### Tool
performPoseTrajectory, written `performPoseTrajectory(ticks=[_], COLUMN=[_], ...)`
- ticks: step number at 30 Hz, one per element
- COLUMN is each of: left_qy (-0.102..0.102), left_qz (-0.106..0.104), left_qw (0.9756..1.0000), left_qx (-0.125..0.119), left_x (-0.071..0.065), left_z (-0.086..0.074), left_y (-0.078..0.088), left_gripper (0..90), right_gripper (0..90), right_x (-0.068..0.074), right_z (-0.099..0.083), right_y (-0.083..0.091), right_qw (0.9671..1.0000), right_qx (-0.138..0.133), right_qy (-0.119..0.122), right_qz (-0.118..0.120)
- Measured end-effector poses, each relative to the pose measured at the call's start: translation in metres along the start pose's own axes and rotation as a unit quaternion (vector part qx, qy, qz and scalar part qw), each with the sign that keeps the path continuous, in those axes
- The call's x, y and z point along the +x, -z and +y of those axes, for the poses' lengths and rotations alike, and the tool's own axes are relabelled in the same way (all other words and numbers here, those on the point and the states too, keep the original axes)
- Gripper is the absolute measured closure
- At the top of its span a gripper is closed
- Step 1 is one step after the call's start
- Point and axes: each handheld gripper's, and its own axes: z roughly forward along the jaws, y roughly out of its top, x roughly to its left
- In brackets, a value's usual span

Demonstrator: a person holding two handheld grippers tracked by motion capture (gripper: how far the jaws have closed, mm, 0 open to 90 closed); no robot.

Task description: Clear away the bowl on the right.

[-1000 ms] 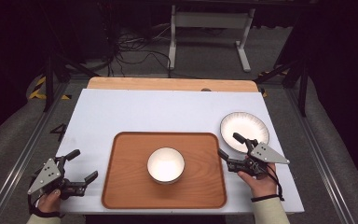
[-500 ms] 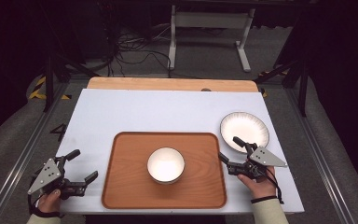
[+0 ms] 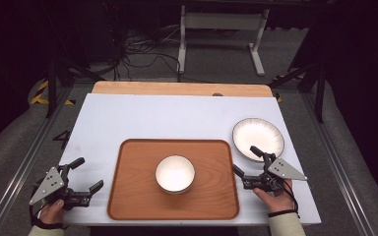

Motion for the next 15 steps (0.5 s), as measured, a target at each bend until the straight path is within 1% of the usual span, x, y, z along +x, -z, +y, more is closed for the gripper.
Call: performPoseTrajectory(ticks=[2,5,15], left_qy=[0.0,0.001,0.0], left_qz=[0.001,0.001,0.0], left_qw=[1.0,1.0,1.0], left_qx=[-0.001,-0.001,0.001], left_x=[-0.0001,-0.0001,-0.0003], left_z=[-0.0001,-0.0001,0.0], left_y=[-0.0002,-0.0003,0.0001], left_gripper=[0.3,0.3,0.3], right_gripper=[4.8,3.5,3.5], right_x=[0.0004,0.0006,0.0007], right_z=[-0.0008,-0.0013,-0.0012], right_y=[0.0018,0.0028,0.0025], right_qw=[0.9999,0.9999,0.9999], right_qx=[-0.01,-0.015,-0.012], right_qy=[0.004,0.005,0.006], right_qz=[0.002,0.002,0.002])
